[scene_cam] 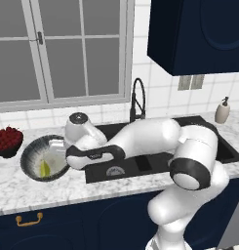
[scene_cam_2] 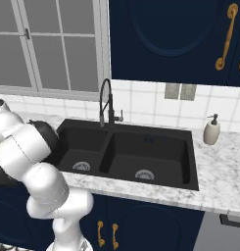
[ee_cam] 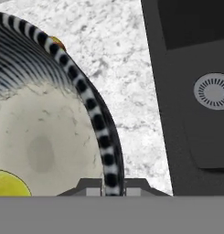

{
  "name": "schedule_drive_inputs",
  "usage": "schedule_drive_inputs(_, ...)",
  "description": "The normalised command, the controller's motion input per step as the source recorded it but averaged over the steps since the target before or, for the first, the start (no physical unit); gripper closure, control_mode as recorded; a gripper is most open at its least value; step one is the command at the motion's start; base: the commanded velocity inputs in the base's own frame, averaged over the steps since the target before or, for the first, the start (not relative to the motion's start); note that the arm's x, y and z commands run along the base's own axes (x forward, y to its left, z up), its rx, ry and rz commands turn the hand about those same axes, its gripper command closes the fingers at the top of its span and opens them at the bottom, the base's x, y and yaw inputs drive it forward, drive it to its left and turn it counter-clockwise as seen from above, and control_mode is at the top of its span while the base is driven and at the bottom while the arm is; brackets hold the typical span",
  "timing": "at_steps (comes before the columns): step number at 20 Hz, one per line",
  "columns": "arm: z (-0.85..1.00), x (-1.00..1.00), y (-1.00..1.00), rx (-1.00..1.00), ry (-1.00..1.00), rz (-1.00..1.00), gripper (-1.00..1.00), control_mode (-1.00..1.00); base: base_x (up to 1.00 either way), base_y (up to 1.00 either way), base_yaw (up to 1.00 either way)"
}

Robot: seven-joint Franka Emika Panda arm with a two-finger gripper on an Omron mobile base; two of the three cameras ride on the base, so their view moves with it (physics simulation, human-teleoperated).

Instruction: Pick the lemon wedge from the sink and place it in the bowl. Then pick the bowl and place it in the microwave. Then close the microwave door and press the start button.

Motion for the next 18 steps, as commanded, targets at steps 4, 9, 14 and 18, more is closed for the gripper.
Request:
schedule_drive_inputs(4,0.99,-0.56,-0.86,0.01,-0.05,-0.09,1.00,-1.00,0.00,0.00,0.00)
schedule_drive_inputs(9,1.00,-0.53,-0.78,0.03,0.00,-0.11,1.00,-1.00,0.00,0.00,0.00)
schedule_drive_inputs(14,0.84,-0.64,-0.76,0.02,0.00,-0.07,1.00,-1.00,0.00,0.00,0.00)
schedule_drive_inputs(18,0.78,-0.65,-0.85,0.08,0.04,-0.08,1.00,-1.00,0.00,0.00,0.00)
